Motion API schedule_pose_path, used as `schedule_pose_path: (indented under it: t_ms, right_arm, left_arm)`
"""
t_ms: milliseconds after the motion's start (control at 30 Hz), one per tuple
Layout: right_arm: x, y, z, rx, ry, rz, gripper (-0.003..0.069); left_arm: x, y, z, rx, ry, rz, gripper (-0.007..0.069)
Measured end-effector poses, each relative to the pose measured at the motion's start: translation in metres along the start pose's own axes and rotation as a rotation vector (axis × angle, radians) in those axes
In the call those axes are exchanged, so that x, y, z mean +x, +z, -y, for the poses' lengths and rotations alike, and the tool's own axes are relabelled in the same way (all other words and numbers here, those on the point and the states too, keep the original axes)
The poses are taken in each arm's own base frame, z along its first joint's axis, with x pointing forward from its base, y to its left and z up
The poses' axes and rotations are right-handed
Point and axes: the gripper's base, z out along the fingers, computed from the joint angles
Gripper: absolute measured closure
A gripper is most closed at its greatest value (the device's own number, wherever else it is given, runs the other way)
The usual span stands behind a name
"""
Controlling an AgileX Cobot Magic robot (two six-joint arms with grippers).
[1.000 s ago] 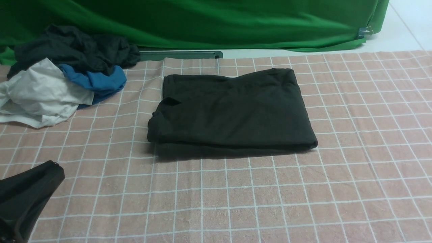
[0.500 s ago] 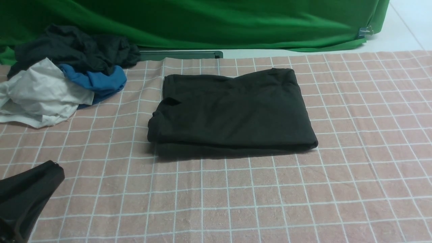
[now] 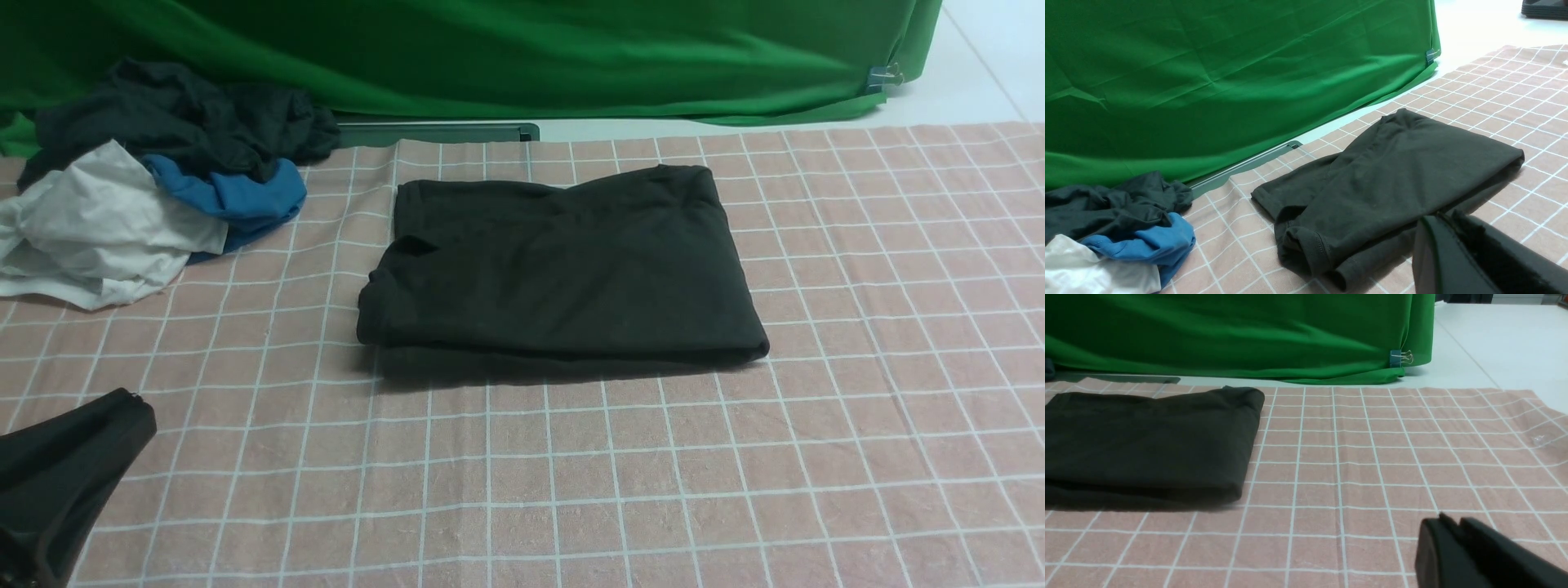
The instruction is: Fold a long-sleeved shirt over a pink coffee tablecloth.
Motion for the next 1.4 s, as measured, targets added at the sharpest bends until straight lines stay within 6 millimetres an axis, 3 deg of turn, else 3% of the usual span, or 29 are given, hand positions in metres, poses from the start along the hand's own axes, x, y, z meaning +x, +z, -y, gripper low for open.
schedule_pose_path:
  t_ms: [233,433,567,800,1100,1400]
  right_arm:
    - [0.000,0.000,0.000,0.000,0.000,0.000,0.0583]
    - [0.000,0.000,0.000,0.001,0.000,0.000,0.0571]
    - [0.000,0.000,0.000,0.001,0.000,0.000,0.0561]
    - [0.000,0.000,0.000,0.001,0.000,0.000,0.0543]
    - [0.000,0.000,0.000,0.001,0.000,0.000,0.0526]
    - [0.000,0.000,0.000,0.001,0.000,0.000,0.0514]
  left_arm:
    - [-0.001,0.000,-0.003,-0.032,0.044,0.020,0.0608]
    - [0.014,0.006,-0.006,-0.127,-0.047,0.073,0.0608]
    - [0.040,0.006,-0.007,-0.237,-0.185,0.063,0.0608]
    - [0.078,0.001,-0.002,-0.351,-0.241,0.035,0.0608]
    - [0.091,-0.002,0.003,-0.328,-0.262,-0.089,0.0608]
    - [0.092,-0.002,0.004,-0.323,-0.243,-0.102,0.0608]
